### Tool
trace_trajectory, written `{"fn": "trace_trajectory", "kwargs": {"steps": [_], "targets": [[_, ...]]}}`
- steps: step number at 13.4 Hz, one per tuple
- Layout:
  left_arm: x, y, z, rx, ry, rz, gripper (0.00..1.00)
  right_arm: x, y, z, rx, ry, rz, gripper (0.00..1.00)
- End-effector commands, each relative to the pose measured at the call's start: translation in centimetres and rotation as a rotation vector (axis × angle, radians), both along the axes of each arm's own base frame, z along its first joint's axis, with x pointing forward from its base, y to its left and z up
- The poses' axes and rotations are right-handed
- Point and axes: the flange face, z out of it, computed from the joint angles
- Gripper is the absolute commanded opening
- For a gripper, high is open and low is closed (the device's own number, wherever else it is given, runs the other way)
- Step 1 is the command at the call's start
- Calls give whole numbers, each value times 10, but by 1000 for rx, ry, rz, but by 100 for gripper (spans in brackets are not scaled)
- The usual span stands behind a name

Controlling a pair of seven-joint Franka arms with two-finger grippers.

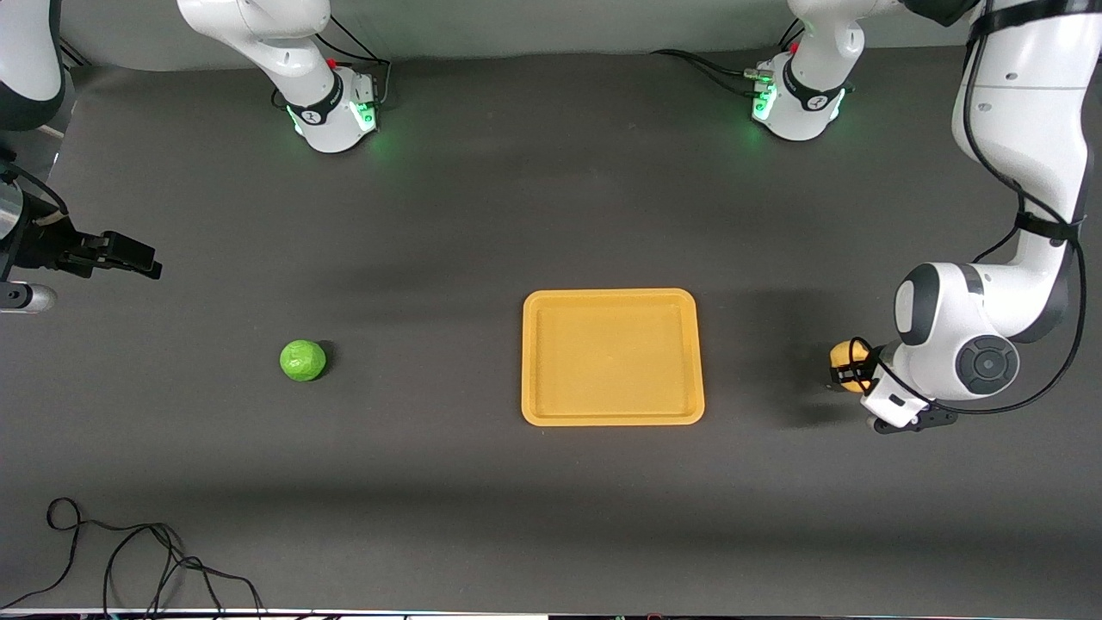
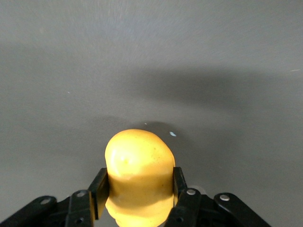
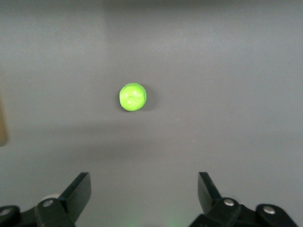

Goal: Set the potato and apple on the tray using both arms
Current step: 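Close the left gripper on the potato and lift it, then carry the potato with the left gripper over the yellow tray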

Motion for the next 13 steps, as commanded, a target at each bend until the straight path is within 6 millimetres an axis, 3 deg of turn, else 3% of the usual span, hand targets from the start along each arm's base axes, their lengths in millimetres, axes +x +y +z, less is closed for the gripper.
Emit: {"fn": "trace_trajectory", "kwargs": {"steps": [1, 3, 5, 8, 11, 13], "targets": [[5, -32, 95, -7, -88, -143, 0, 4, 2, 4, 16, -2, 11, 100], [-2, -87, 138, -44, -118, -252, 0, 4, 2, 4, 16, -2, 4, 100], [-13, -138, 144, -82, -62, -320, 0, 4, 2, 4, 16, -2, 4, 100], [-25, -202, 106, -156, -33, -328, 0, 4, 2, 5, 16, -8, 9, 100], [-33, -241, 43, -176, -24, -309, 0, 4, 2, 5, 17, -8, 9, 100], [-47, -269, 13, -173, -42, -258, 0, 4, 3, 5, 17, -8, 12, 100]]}}
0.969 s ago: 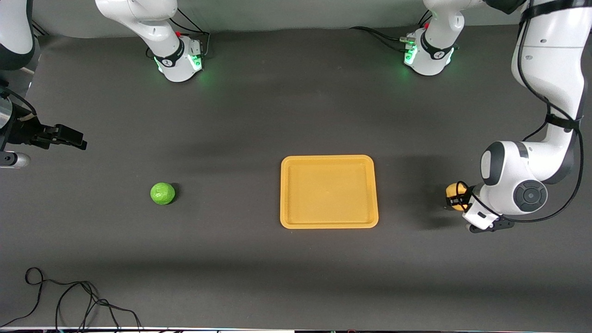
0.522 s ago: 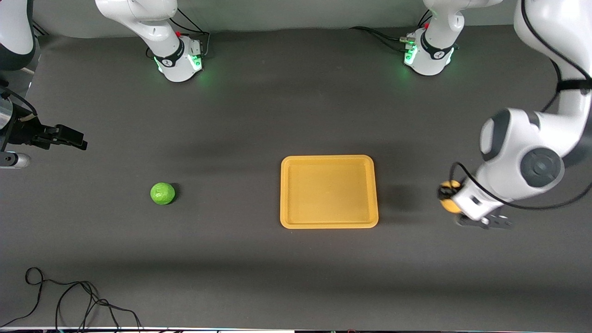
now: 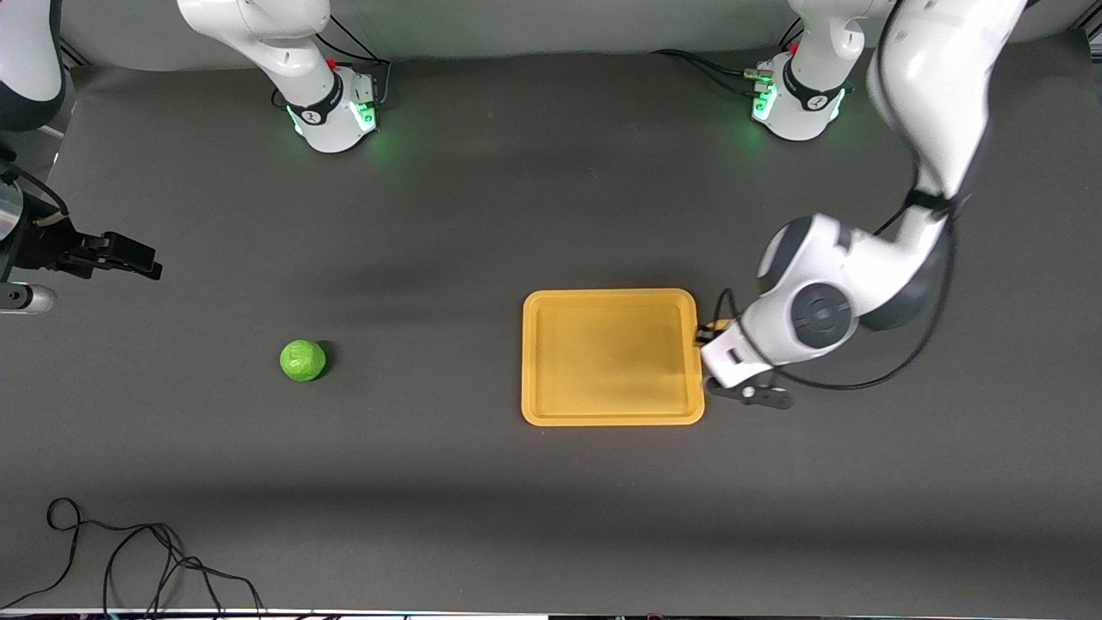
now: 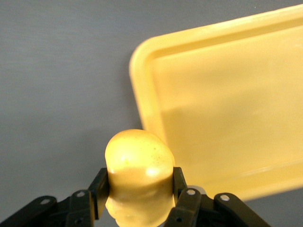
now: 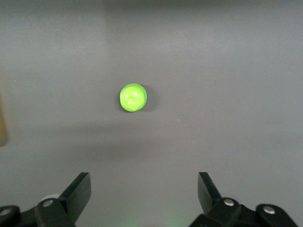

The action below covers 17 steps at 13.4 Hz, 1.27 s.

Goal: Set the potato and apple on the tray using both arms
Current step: 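Carry the potato with the left gripper over the yellow tray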

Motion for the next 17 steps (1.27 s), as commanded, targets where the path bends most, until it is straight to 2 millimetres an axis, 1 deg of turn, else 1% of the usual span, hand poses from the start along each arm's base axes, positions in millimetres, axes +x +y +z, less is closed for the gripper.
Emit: {"fn": "trace_trajectory", "kwargs": {"steps": [1, 2, 4, 5, 6, 8, 9, 10, 11, 13, 14, 15, 16, 17], "targets": [[-17, -38, -33, 1, -17, 58, 0, 3, 2, 4, 16, -7, 12, 100], [-20, -45, -40, 3, -16, 52, 0, 3, 2, 4, 18, -9, 15, 100], [-24, -48, -54, 15, -4, 41, 0, 3, 5, 5, 17, -13, 14, 100], [-26, -49, -59, 20, 1, 35, 0, 3, 22, 4, 16, -15, 43, 100], [-28, -47, -63, 23, 7, 41, 0, 4, 34, 2, 15, -24, 65, 100], [-30, -49, -66, 30, 12, 65, 0, 2, 38, -6, 18, -28, 65, 100], [-31, -51, -66, 31, 10, 73, 34, -2, 40, -9, 29, -36, 65, 100], [-30, -52, -66, 24, -2, 86, 99, -8, 40, -14, 33, -43, 64, 100], [-30, -53, -65, 22, -5, 91, 100, -14, 40, -21, 33, -61, 63, 100], [-31, -57, -56, 30, -4, 111, 100, -28, 40, -49, 43, -93, 59, 100], [-30, -58, -41, 30, -18, 135, 100, -32, 41, -64, 51, -98, 55, 100], [-30, -58, -29, 41, -16, 153, 100, -31, 41, -79, 58, -105, 51, 100], [-29, -59, -6, 46, -28, 161, 100, -28, 41, -96, 61, -118, 47, 100], [-25, -54, 20, 49, -51, 168, 100, -24, 42, -117, 60, -134, 46, 100]]}}
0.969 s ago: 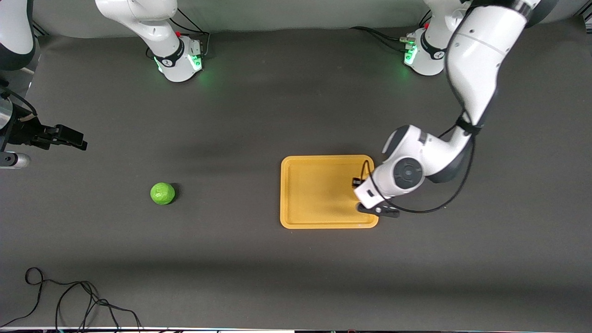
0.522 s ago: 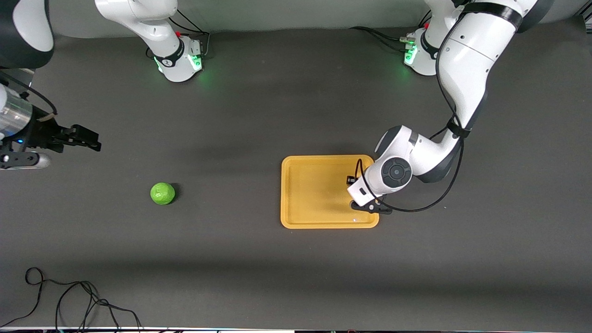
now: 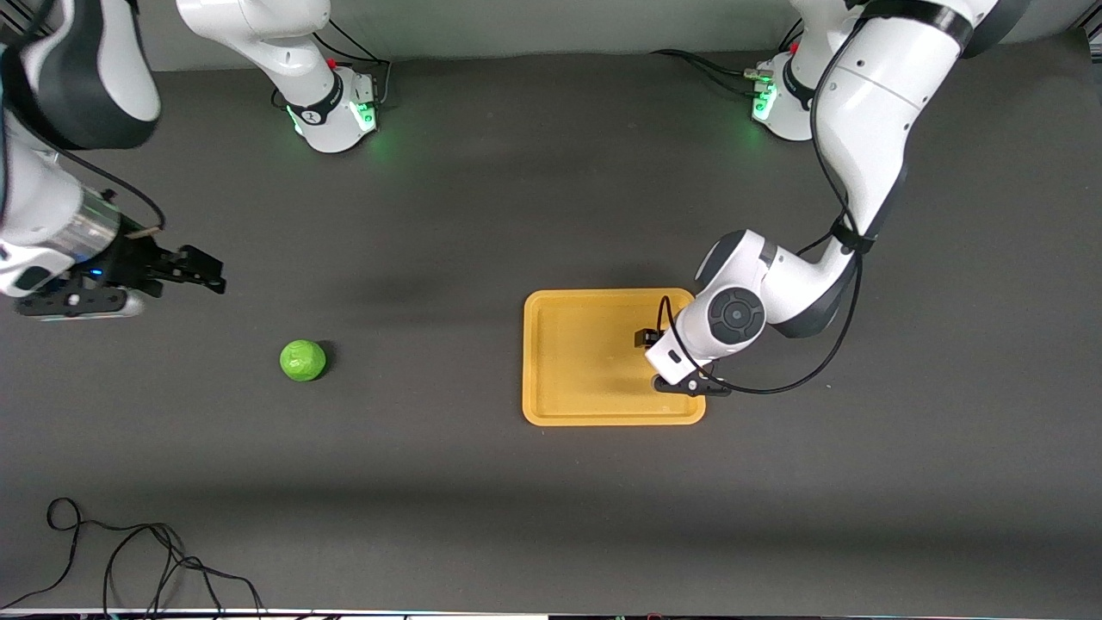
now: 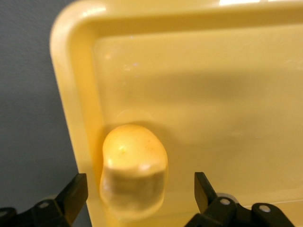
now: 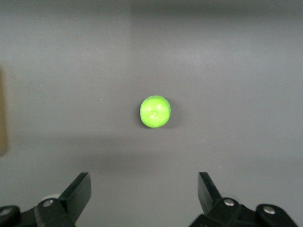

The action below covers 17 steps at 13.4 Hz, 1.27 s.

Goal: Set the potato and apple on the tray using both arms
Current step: 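Release the potato on the tray while the right gripper reaches the apple, then grasp the green apple with the right gripper and lift it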

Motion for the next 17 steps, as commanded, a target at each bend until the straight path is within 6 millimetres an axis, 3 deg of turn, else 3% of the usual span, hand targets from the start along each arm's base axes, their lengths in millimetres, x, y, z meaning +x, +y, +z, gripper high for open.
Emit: {"fn": "trace_trajectory", "kwargs": {"steps": [1, 2, 4, 7, 9, 12, 14, 16, 17], "targets": [[2, 12, 87, 44, -67, 37, 100, -2, 7, -50, 22, -57, 0, 100], [7, 28, 120, 64, -92, 57, 100, 4, 13, -71, 21, -60, 7, 100], [15, 84, 176, 145, -123, 109, 100, 19, 14, -112, 19, -60, 4, 100], [25, 181, 220, 179, -114, 115, 100, 36, 8, -184, 10, -72, -1, 100], [19, 224, 247, 178, -104, 107, 100, 39, 4, -220, 5, -67, -7, 100], [-10, 265, 289, 156, -52, 190, 100, 27, 5, -271, -2, -81, -4, 100], [-31, 265, 314, 165, -100, 166, 100, 22, 5, -284, -2, -71, -4, 100], [-38, 273, 336, 150, -137, 192, 100, 20, 6, -287, -3, -48, -3, 100], [-45, 284, 352, 129, -158, 224, 100, 18, 5, -290, -2, -32, -5, 85]]}}
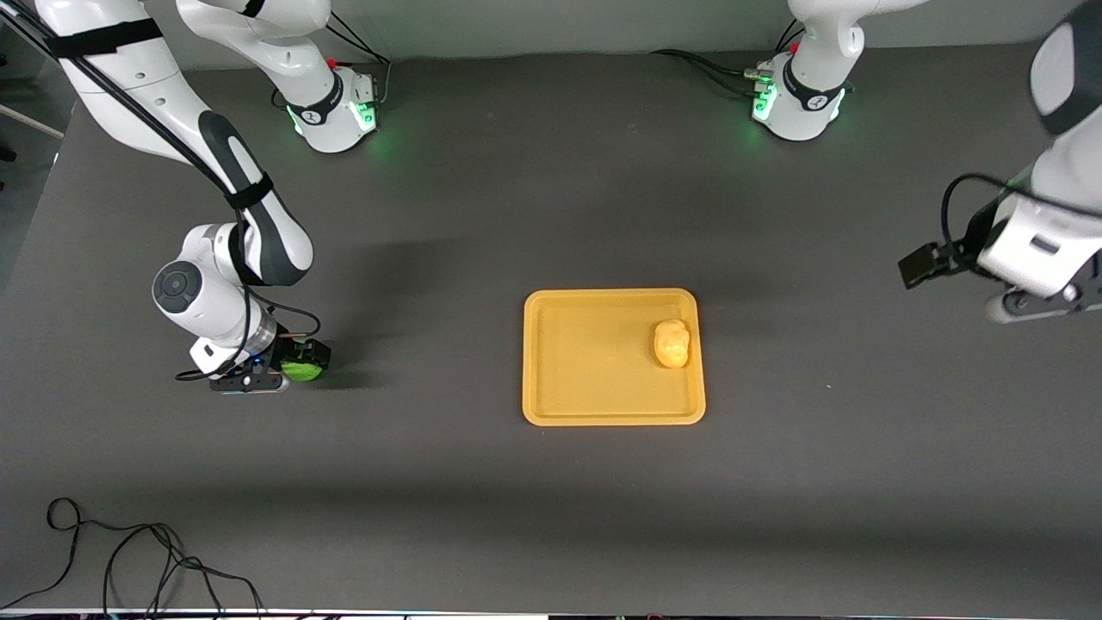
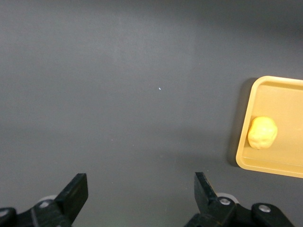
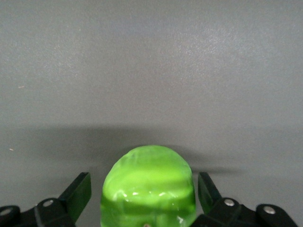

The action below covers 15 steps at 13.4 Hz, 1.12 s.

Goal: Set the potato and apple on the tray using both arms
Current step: 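Grasp the green apple with the right gripper and lift it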

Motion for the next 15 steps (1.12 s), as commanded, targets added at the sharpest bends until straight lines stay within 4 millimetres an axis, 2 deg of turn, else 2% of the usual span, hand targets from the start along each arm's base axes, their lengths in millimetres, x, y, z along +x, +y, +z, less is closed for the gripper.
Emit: {"fn": "trace_trajectory", "kwargs": {"steps": [1, 2, 3, 4, 5, 6, 8, 11, 12, 13, 15], "targets": [[-30, 20, 38, -39, -59, 39, 100, -3, -1, 2, 10, 19, -3, 60], [-35, 22, 46, -40, -68, 44, 100, -4, -2, 1, 9, 30, -3, 46], [-36, 21, 47, -39, -67, 41, 100, -4, -2, 4, 10, 35, -5, 40], [-36, 22, 47, -39, -63, 35, 100, -1, -1, 12, 12, 35, -4, 38], [-36, 28, 45, -44, -53, -11, 100, 4, 0, 36, 14, 24, -6, 38], [-38, 41, 44, -64, -33, -46, 100, 10, 1, 66, 18, 29, -5, 38], [-41, 49, 41, -104, -3, -48, 100, 20, 3, 130, 25, 69, -5, 38], [-41, 40, 53, -94, -16, -69, 100, 39, 11, 241, 33, 112, 9, 38], [-43, 41, 53, -89, -4, -68, 100, 46, 18, 272, 34, 122, 3, 38], [-42, 46, 51, -90, 0, -60, 100, 50, 39, 295, 33, 126, -20, 38], [-41, 49, 52, -90, -6, -63, 100, 50, 120, 324, 25, 89, -42, 38]]}}
